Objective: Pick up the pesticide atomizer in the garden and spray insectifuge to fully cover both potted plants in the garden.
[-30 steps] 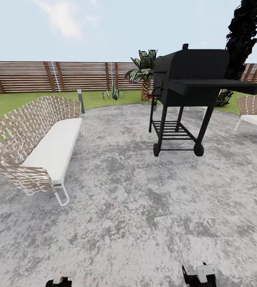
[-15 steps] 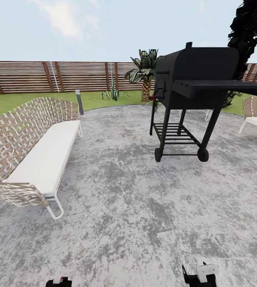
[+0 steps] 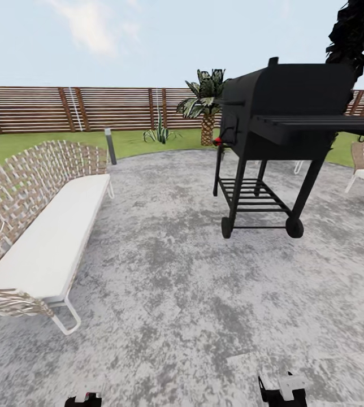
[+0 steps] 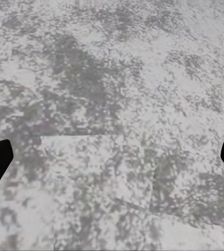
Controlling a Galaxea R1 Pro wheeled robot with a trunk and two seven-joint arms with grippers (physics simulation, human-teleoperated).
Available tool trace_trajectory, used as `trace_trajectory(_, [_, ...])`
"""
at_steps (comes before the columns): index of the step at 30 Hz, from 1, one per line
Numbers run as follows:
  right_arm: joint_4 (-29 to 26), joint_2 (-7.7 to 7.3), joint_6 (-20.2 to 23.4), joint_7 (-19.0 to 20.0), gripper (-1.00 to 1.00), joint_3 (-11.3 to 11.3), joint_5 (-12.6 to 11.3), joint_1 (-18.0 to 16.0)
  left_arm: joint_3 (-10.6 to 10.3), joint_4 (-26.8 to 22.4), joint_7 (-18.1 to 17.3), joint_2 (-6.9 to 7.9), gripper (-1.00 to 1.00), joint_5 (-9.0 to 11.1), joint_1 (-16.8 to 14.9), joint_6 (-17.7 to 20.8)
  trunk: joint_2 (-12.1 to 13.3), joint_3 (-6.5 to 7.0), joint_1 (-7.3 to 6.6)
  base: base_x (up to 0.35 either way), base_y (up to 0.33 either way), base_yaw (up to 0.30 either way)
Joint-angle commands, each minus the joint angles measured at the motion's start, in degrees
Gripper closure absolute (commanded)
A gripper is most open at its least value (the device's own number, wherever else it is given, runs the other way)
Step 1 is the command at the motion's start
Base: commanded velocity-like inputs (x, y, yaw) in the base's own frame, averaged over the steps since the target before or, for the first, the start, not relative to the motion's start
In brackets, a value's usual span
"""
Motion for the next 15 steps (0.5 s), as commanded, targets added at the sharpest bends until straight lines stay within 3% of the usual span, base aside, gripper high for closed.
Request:
trace_trajectory(1, [0.07,0.01,-0.15,-0.35,-1.0,-0.28,0.62,-0.04,-0.03,0.05,-0.22,0.02,1.0,0.14,-0.04,-0.18,-0.02,-0.05,0.03,0.339,0.0,0.0])
trace_trajectory(15, [0.07,0.02,-0.15,-0.35,-1.0,-0.21,0.62,-0.04,-0.03,0.05,-0.22,0.01,1.0,0.14,-0.06,-0.18,-0.02,-0.05,0.03,0.339,0.0,0.0])
